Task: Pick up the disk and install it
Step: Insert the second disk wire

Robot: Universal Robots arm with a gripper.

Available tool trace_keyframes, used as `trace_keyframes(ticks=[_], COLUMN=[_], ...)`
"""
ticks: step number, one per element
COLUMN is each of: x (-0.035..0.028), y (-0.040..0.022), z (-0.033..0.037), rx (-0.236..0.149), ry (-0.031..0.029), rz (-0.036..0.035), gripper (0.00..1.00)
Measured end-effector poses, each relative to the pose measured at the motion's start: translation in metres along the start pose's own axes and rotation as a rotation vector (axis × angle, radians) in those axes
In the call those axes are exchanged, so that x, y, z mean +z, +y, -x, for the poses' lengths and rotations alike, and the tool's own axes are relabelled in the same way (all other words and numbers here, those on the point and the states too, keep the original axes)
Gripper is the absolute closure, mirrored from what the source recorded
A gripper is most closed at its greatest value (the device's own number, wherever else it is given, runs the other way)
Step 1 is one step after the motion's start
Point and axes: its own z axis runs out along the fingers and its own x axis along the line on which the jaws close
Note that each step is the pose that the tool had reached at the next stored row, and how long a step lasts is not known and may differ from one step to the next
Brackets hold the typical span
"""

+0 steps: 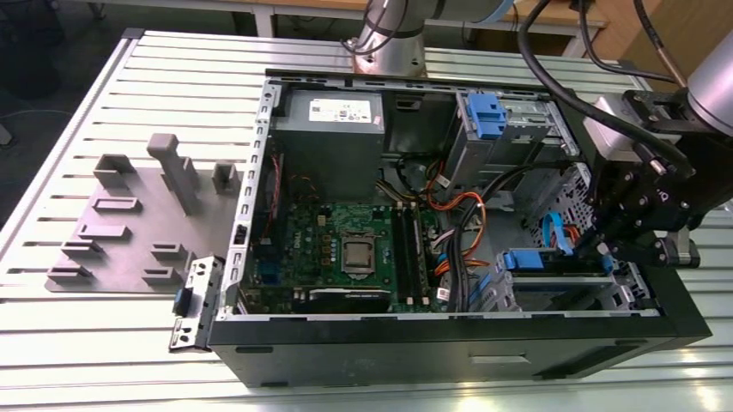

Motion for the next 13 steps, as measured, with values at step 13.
trace_keyframes(ticks=[13], x=[-0.0012], y=[0.0002], z=[0.0006], rx=[0.019], ry=[-0.0001], rz=[0.0003], gripper=[0.84])
